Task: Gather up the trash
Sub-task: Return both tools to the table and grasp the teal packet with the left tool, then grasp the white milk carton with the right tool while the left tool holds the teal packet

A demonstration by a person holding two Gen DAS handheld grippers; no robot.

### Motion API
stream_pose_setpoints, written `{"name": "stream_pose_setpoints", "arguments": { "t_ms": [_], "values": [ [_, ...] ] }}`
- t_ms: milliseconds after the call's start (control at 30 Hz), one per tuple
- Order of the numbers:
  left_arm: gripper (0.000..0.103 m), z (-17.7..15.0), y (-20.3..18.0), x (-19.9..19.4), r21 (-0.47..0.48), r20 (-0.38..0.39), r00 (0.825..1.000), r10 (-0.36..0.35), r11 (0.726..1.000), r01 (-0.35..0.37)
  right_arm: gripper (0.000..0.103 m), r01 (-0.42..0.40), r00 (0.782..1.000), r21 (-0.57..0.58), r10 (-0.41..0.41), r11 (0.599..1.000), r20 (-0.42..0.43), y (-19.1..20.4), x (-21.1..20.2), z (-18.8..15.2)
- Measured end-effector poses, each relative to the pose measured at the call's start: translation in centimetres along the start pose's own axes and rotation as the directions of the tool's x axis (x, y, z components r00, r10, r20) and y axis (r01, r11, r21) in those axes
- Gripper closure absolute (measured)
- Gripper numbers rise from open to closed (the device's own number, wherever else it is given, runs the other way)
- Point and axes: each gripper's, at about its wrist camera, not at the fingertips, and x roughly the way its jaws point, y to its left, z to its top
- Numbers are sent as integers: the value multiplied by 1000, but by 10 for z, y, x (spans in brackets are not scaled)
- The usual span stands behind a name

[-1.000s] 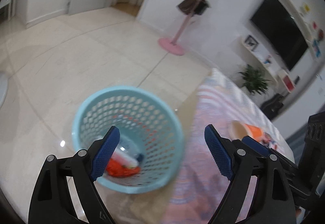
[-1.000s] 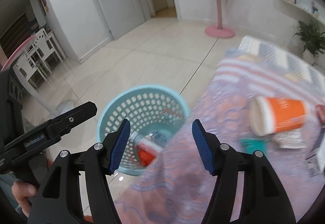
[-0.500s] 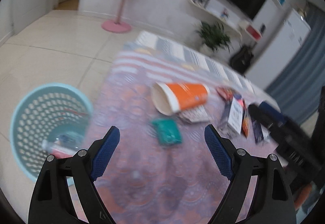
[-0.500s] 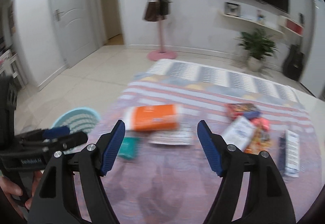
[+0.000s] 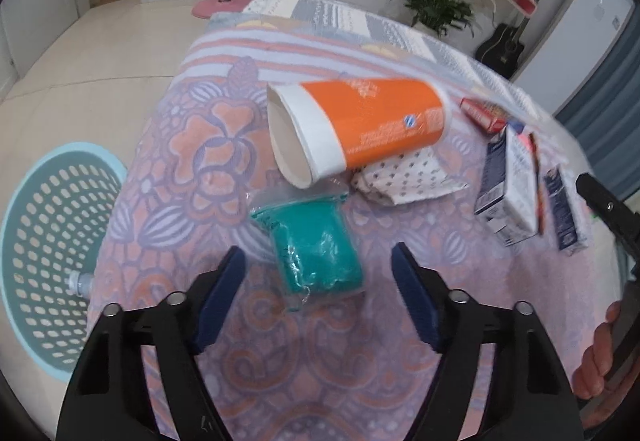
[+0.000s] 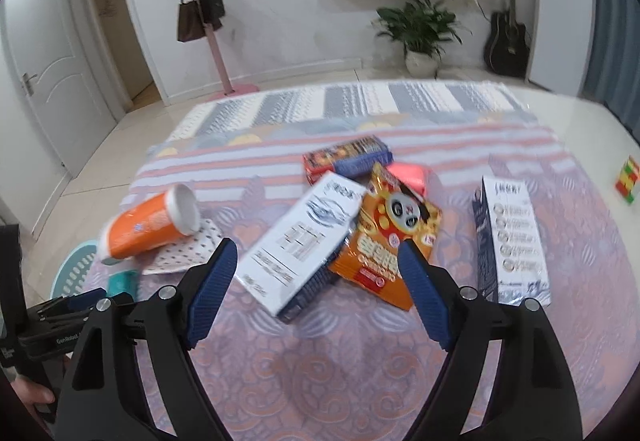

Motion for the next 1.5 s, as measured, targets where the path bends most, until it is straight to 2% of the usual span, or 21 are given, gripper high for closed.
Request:
{"name": "stream_pose_setpoints", "arguments": {
  "t_ms": [133, 200, 233, 433, 600, 733, 900, 1067, 1267, 1500],
  "values": [
    [48, -1, -3, 4, 37, 17, 998, 56, 998, -57, 25, -25, 997, 53, 28, 998, -66, -2, 24, -4],
    [63, -2, -5, 5, 61, 32, 995, 94, 993, -96, 25, -47, 995, 78, 54, 996, -89, 1, 34, -4],
    [65, -2, -6, 5, 69, 38, 994, 107, 992, -110, 25, -43, 993, 94, 53, 995, -107, 3, 41, -3],
    [65, -5, 1, 0, 38, 54, 996, 74, 996, -76, 25, -35, 988, 146, 56, 989, -143, 15, 53, -14],
    [65, -5, 0, 0, 37, 61, 995, 75, 996, -77, 24, -48, 979, 171, 80, 984, -186, 21, 69, -14],
    [65, -6, 5, -1, 15, 61, 997, 49, 999, -50, 15, 18, 977, 218, 29, 976, -212, 19, 84, 2],
    [65, -5, 7, -2, 2, 62, 998, 27, 1000, -27, 12, 15, 962, 361, 85, 933, -260, 6, 101, 11],
    [65, -5, 6, -4, 9, 65, 998, 15, 1000, -16, 12, 64, 961, 402, 53, 914, -273, 9, 109, 18],
    [65, -3, 9, -7, -2, 68, 998, 1, 1000, -1, 12, 100, 962, 510, 47, 855, -268, -2, 102, 15],
    [65, -3, 8, -10, -2, 75, 997, -5, 1000, 5, 10, 179, 956, 518, -22, 836, -294, -12, 121, 31]
  ]
}}
